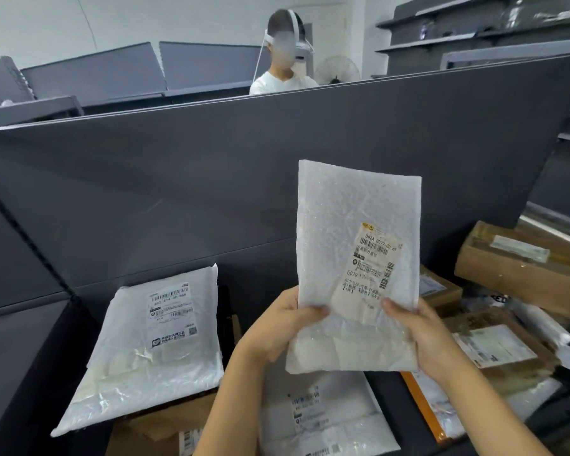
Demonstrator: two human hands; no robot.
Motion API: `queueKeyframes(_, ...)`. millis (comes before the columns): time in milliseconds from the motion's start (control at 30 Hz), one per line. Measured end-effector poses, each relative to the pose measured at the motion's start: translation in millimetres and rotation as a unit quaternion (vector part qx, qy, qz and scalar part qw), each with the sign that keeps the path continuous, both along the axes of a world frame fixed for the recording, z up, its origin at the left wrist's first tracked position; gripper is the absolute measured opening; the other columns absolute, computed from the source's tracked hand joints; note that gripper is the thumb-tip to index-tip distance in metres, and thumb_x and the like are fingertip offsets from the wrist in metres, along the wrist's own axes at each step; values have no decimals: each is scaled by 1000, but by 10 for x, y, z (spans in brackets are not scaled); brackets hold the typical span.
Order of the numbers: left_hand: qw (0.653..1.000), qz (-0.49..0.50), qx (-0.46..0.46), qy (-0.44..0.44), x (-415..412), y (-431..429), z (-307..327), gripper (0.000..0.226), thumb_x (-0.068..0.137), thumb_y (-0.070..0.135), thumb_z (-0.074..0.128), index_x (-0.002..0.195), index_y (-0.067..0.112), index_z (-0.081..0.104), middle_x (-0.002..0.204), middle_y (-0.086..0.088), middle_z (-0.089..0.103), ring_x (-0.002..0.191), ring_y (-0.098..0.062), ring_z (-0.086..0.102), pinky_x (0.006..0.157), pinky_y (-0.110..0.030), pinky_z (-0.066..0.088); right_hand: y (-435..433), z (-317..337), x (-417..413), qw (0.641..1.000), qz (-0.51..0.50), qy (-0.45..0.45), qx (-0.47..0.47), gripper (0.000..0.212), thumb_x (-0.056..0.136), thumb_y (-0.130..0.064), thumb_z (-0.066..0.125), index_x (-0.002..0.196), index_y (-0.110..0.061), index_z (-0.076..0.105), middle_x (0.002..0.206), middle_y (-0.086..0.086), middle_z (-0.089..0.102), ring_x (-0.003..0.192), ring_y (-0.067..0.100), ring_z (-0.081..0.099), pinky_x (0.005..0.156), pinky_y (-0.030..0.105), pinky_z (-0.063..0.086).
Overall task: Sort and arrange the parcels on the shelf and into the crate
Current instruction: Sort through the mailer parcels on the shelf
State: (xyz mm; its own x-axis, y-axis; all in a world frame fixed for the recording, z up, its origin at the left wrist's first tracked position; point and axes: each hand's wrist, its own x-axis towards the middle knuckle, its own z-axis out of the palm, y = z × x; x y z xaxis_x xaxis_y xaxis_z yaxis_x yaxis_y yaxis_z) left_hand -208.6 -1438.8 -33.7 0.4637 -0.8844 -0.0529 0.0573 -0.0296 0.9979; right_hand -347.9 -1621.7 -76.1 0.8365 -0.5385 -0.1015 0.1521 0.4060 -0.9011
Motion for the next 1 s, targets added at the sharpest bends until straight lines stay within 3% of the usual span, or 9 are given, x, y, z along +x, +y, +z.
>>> queueKeyframes(100, 1000, 15, 14, 12, -3, 26, 33, 23, 92, 13, 57, 113, 16, 66, 111, -4, 72, 102, -23, 69, 77, -29, 57, 52, 14, 25, 999, 30, 13, 11, 41, 75, -15, 65, 116, -9, 62, 109, 16, 71, 95, 32, 70, 72, 43, 59)
queueKeyframes(300, 978, 168, 116, 42, 13, 25, -361, 37, 88, 13, 65, 122, 7, 54, 115, -13, 68, 101, -27, 68, 85, -38, 57, 106, -171, 63, 994, -10, 87, -65, 30, 86, -5, 62, 111, -23, 57, 99, 4, 72, 84, 21, 70, 59, 31, 55)
queueKeyframes(500, 924, 255, 285, 9, -264, 83, -1248, 75, 88, 12, 62, 149, 9, 17, 142, -11, 41, 106, -17, 56, 74, -19, 50, 213, -863, 46, 975, 30, 161, -148, 53, 85, 4, 62, 119, -34, 48, 106, -13, 66, 92, 1, 63, 64, 12, 49)
queueKeyframes(600, 901, 228, 367, -36, -397, 155, -1518, 88, 90, 23, 58, 152, 14, -3, 155, -13, 13, 130, -26, 41, 78, -19, 43, 313, -1203, 67, 968, 45, 207, -136, 56, 86, 5, 61, 130, -24, 43, 120, 1, 60, 107, 17, 59, 86, 28, 47)
queueKeyframes(667, 886, 201, 414, -54, -458, 199, -1669, 95, 89, 36, 57, 151, 18, -11, 156, -15, 0, 138, -32, 31, 93, -27, 41, 371, -1376, 113, 960, 51, 228, -151, 59, 85, 7, 60, 137, -15, 41, 128, 6, 55, 115, 22, 54, 93, 32, 44)
queueKeyframes(733, 879, 206, 425, -61, -487, 226, -1765, 100, 85, 44, 59, 151, 20, -11, 153, -14, 0, 142, -37, 19, 111, -38, 32, 421, -1498, 192, 955, 60, 238, -164, 59, 85, 8, 60, 135, -17, 42, 126, 2, 55, 109, 13, 56, 85, 20, 48)
queueKeyframes(833, 874, 190, 441, -74, -500, 255, -1884, 110, 81, 55, 61, 150, 20, -18, 156, -17, -14, 146, -38, -9, 118, -46, 12, 468, -1640, 314, 956, 73, 238, -156, 61, 85, 8, 59, 130, -29, 40, 117, -12, 54, 94, -11, 56, 67, 3, 46)
queueKeyframes(933, 876, 161, 446, -85, -556, 300, -2017, 116, 79, 57, 61, 148, 23, -25, 154, -12, -31, 146, -36, -18, 118, -42, 16, 519, -1781, 412, 949, 110, 238, -175, 70, 87, 4, 60, 143, -28, 31, 134, -14, 43, 117, -4, 48, 83, 6, 44)
queueKeyframes(1000, 874, 123, 453, -128, -614, 324, -2116, 112, 80, 56, 60, 148, 28, -24, 153, -8, -36, 146, -34, -17, 117, -40, 19, 575, -1849, 493, 932, 129, 259, -216, 77, 88, -3, 62, 149, -22, 19, 147, -14, 27, 136, 6, 28, 102, 12, 31)
